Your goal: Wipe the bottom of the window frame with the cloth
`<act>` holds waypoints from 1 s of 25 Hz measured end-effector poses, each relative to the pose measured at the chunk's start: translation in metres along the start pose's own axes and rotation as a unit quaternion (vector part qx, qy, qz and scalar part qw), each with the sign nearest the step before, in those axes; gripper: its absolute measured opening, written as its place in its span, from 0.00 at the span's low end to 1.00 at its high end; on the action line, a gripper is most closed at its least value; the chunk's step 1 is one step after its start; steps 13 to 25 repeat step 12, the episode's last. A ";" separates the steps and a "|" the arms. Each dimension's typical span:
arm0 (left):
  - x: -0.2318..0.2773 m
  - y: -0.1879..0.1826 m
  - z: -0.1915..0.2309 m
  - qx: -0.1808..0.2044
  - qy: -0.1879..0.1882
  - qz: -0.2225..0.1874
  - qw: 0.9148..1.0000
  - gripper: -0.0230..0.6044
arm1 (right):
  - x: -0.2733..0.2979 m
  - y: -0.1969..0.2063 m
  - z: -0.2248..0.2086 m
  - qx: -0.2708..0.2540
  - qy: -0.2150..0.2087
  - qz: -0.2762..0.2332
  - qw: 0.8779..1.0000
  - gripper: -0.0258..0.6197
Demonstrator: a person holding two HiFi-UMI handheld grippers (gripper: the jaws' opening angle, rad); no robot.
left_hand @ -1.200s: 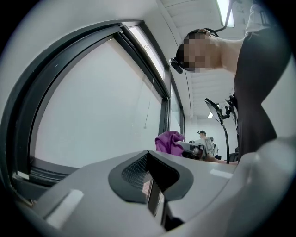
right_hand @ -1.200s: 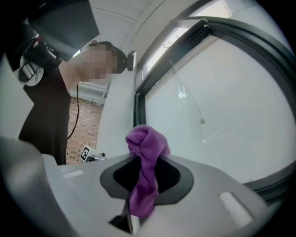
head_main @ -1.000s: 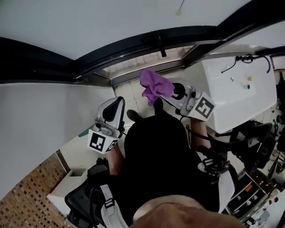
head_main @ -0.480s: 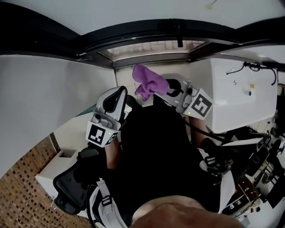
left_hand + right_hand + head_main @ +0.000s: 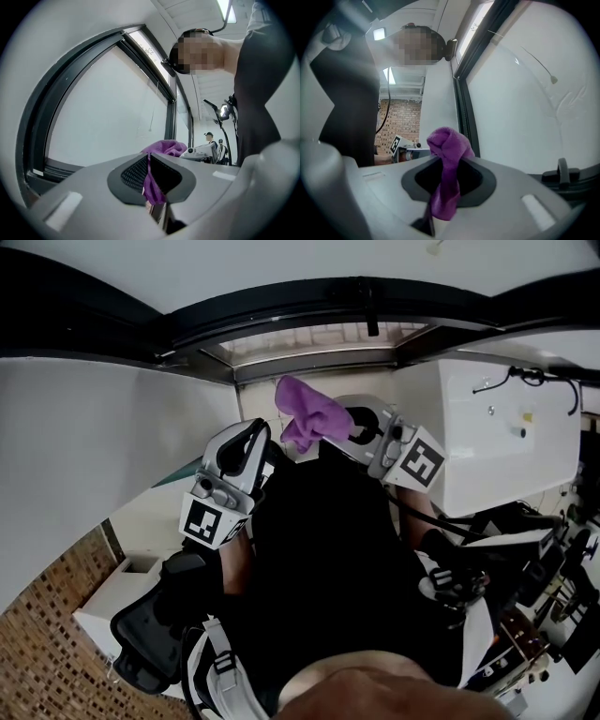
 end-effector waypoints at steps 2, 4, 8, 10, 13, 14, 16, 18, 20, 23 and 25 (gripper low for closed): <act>0.001 0.000 -0.002 -0.002 0.003 -0.003 1.000 0.04 | -0.002 0.001 0.002 0.002 0.001 0.000 1.000 0.15; 0.001 0.000 -0.004 -0.005 0.006 -0.006 1.000 0.04 | -0.003 0.002 0.003 0.000 0.001 0.002 1.000 0.15; 0.001 0.002 -0.008 -0.001 0.012 -0.004 1.000 0.04 | -0.005 0.002 0.004 -0.004 0.000 0.000 1.000 0.15; 0.002 0.003 -0.010 0.005 0.017 0.001 1.000 0.04 | -0.005 0.001 0.004 -0.005 -0.001 -0.002 1.000 0.15; 0.004 0.003 -0.012 0.011 0.022 0.007 1.000 0.04 | -0.006 0.000 0.004 -0.005 -0.002 -0.002 1.000 0.15; 0.004 0.003 -0.012 0.011 0.022 0.007 1.000 0.04 | -0.006 0.000 0.004 -0.005 -0.002 -0.002 1.000 0.15; 0.004 0.003 -0.012 0.011 0.022 0.007 1.000 0.04 | -0.006 0.000 0.004 -0.005 -0.002 -0.002 1.000 0.15; 0.004 0.003 -0.012 0.011 0.022 0.007 1.000 0.04 | -0.006 0.000 0.004 -0.005 -0.002 -0.002 1.000 0.15; 0.004 0.003 -0.012 0.011 0.022 0.007 1.000 0.04 | -0.006 0.000 0.004 -0.005 -0.002 -0.002 1.000 0.15; 0.004 0.003 -0.012 0.011 0.022 0.007 1.000 0.04 | -0.006 0.000 0.004 -0.005 -0.002 -0.002 1.000 0.15; 0.004 0.003 -0.012 0.011 0.022 0.007 1.000 0.04 | -0.006 0.000 0.004 -0.005 -0.002 -0.002 1.000 0.15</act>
Point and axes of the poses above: the fingertips, and each gripper's own axes: x forward along the fingers, z to its left, y out of its underside, the point moved 4 cm from there along -x, backward along the fingers, and after that the axes turned 1 degree about -z, right-handed, at the moved point
